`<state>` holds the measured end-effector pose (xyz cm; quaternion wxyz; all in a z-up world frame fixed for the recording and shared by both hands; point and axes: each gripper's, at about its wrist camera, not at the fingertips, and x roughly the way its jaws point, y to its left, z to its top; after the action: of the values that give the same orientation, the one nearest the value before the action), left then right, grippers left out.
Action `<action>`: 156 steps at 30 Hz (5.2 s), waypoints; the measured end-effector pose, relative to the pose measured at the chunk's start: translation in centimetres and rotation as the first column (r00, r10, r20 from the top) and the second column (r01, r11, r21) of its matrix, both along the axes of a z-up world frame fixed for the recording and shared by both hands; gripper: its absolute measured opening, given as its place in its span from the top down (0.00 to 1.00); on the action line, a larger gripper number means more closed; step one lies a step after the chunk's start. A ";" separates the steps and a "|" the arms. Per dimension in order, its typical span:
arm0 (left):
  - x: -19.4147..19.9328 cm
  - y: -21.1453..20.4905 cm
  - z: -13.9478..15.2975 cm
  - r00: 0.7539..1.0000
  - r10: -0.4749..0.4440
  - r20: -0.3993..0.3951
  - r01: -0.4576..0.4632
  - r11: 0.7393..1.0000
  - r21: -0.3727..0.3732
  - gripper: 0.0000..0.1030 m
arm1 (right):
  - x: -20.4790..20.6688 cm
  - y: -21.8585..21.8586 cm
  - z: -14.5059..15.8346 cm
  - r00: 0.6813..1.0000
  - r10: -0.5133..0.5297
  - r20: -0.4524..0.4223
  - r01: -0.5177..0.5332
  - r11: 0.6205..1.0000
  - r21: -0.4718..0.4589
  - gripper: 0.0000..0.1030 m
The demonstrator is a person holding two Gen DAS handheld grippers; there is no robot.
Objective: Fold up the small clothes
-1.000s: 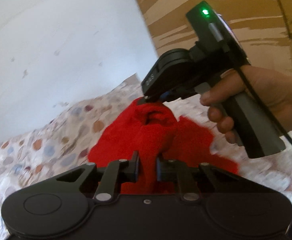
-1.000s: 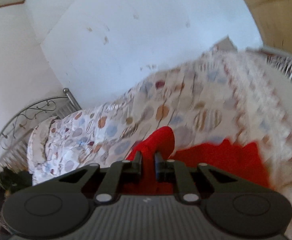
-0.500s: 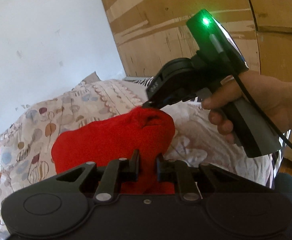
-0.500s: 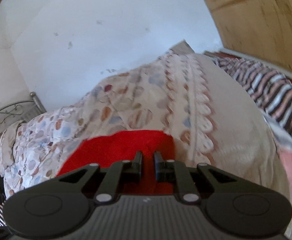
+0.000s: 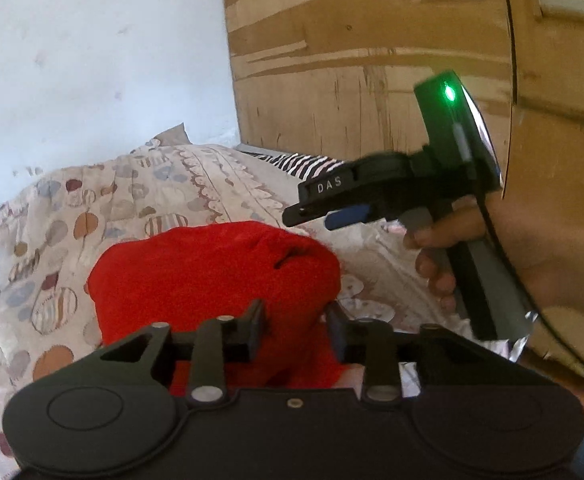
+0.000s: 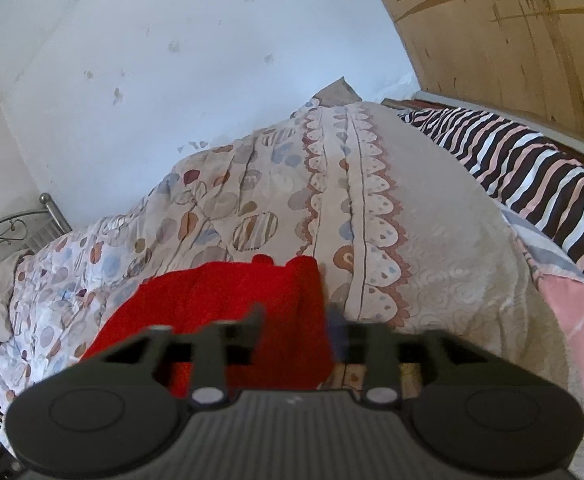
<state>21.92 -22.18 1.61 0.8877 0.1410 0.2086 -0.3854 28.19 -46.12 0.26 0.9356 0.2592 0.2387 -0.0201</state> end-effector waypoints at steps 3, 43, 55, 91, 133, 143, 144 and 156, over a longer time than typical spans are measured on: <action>0.1 0.7 0.5 1.000 0.008 -0.027 -0.009 0.999 -0.033 0.54 | 0.0 0.5 0.3 1.000 0.008 -0.002 -0.008 1.000 -0.024 0.35; 6.5 6.3 -3.6 0.834 0.552 -0.006 -0.547 0.828 0.124 0.02 | -7.2 10.5 -5.9 0.997 0.073 0.031 -0.064 0.970 -0.233 0.00; 11.2 4.3 -0.1 0.863 0.504 -0.044 -0.505 0.863 -0.005 0.05 | -7.6 10.2 -6.2 0.996 0.058 0.061 -0.045 0.977 -0.207 0.00; 6.1 10.0 -4.8 0.866 0.429 -0.258 -0.464 0.881 -0.093 0.01 | -10.1 13.4 -4.6 0.998 0.054 -0.036 -0.061 0.963 -0.264 0.00; 12.4 11.2 -3.7 0.859 0.206 -0.468 -0.354 0.900 -0.253 0.01 | 6.0 1.9 -3.3 0.995 0.092 -0.040 -0.092 0.996 -0.002 0.10; 16.6 9.3 -6.8 0.778 0.068 -0.625 -0.274 0.931 -0.240 0.01 | 7.1 0.9 -5.6 0.988 0.148 -0.048 -0.141 0.982 0.128 0.31; 17.0 9.2 -7.1 0.763 0.054 -0.644 -0.273 0.930 -0.245 0.01 | 7.1 1.0 -5.4 0.988 0.149 -0.048 -0.142 0.982 0.128 0.33; 17.0 9.1 -3.9 0.760 0.010 -0.649 -0.286 0.903 -0.322 0.49 | 6.1 3.3 0.6 0.979 0.188 0.077 -0.189 0.982 0.008 0.71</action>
<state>38.91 -13.09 -2.28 0.8025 -0.1997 0.4220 -0.3714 34.25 -42.85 0.91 0.9397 0.2431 0.2267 0.0803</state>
